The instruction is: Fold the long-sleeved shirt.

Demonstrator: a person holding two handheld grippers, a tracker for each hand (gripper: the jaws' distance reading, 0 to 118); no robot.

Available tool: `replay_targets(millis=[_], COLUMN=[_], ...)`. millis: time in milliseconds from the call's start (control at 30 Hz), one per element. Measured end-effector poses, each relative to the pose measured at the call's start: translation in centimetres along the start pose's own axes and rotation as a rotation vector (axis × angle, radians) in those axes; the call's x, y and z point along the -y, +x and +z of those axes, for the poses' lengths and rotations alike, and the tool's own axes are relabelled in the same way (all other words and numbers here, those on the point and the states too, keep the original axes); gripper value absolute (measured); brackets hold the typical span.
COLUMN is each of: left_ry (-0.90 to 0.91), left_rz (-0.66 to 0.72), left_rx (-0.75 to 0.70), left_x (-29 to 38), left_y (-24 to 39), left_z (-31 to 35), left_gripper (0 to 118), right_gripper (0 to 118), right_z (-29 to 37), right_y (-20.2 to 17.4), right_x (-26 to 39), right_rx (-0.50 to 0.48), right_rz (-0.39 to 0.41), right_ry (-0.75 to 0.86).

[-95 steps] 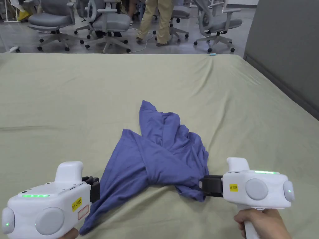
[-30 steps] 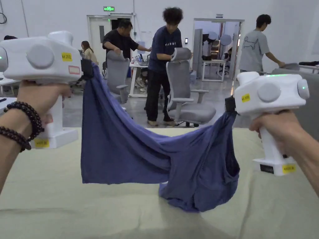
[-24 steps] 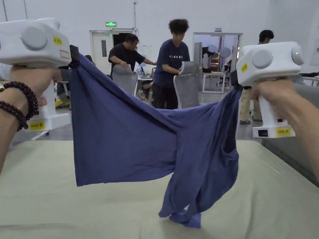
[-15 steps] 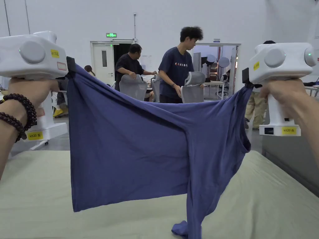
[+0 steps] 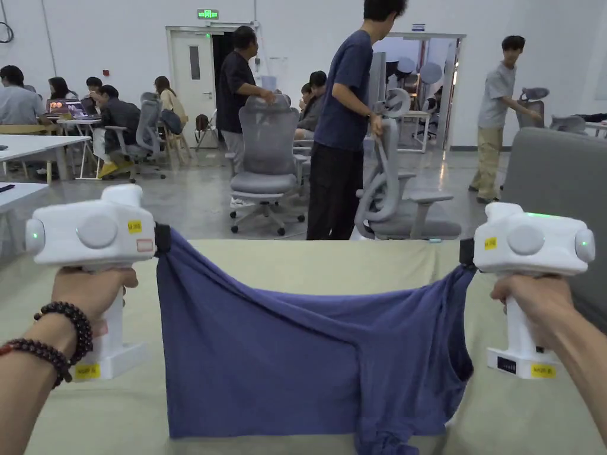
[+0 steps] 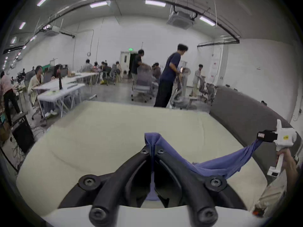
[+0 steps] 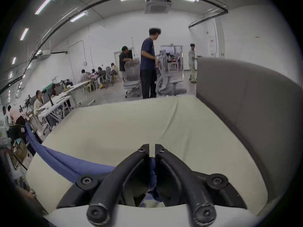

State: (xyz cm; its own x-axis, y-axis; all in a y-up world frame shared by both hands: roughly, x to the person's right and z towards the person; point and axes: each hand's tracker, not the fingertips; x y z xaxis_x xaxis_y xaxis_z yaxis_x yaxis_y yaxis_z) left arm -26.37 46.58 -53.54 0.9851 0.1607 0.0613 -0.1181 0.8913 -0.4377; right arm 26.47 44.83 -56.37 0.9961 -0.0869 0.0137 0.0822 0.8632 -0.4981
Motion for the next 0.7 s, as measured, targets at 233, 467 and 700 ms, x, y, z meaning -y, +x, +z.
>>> replay_targets(millis=[233, 467, 700], left_ry=[-0.067, -0.181, -0.435], left_rz=[0.039, -0.076, -0.132], left_rx=[-0.003, -0.095, -0.127], left_x=[5.2, 14.8, 26.2], left_y=[0.2, 1.3, -0.3], left_z=[3.4, 9.9, 13.6], left_gripper=[0, 0, 0], right_gripper=[2, 2, 2], right_z=[4.9, 11.3, 14.1], right_y=[0.1, 0.9, 3.5], right_x=[6.0, 16.0, 27.6], right_rx=[-0.022, 0.030, -0.015], right_rz=[0.052, 0.147, 0.239], right_ry=[-0.027, -0.111, -0.364])
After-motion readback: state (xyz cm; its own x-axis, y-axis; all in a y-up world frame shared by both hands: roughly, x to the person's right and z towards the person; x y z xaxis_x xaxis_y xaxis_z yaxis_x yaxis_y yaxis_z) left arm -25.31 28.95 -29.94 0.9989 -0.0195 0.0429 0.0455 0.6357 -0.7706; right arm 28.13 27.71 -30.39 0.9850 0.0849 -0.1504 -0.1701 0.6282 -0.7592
